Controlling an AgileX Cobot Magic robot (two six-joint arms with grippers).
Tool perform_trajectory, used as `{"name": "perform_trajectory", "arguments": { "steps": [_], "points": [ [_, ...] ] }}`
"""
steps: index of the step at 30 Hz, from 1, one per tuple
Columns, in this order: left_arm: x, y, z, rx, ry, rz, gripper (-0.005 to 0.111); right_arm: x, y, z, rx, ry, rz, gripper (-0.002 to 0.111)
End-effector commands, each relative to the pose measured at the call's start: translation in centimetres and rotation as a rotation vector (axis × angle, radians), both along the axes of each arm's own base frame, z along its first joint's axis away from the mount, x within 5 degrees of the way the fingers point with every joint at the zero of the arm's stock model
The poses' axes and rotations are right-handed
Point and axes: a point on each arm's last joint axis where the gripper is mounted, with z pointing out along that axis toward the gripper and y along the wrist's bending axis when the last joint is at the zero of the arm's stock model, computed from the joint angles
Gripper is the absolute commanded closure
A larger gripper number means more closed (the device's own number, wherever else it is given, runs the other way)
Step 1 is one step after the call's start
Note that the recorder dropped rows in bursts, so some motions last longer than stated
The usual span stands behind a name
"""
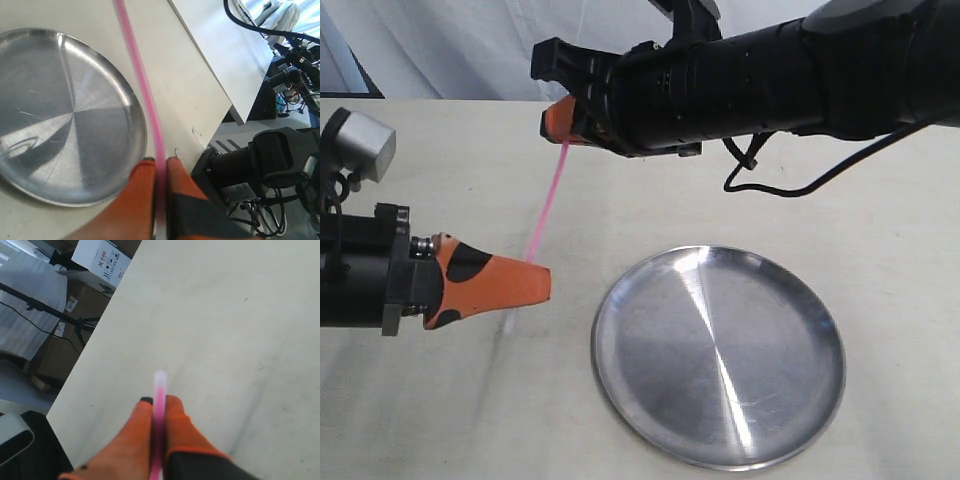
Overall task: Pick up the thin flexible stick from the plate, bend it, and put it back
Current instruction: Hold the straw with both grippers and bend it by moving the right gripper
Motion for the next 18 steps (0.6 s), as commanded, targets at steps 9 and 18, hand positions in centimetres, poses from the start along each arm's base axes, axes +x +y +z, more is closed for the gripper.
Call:
{"name": "perform_trajectory", "arguments": {
  "steps": [9,18],
  "points": [
    [1.3,-0.3,2.3,-0.032,-0.106,0.031,0.107,-0.4,0.0,-0.5,-0.107,-0.066,0.091,0.108],
    [2.0,-0.2,2.6,-0.013,-0.14,0.078,0.107,-0.7,0.0,-0.6,-0.132,-0.072,0.13,0.108]
  ]
}}
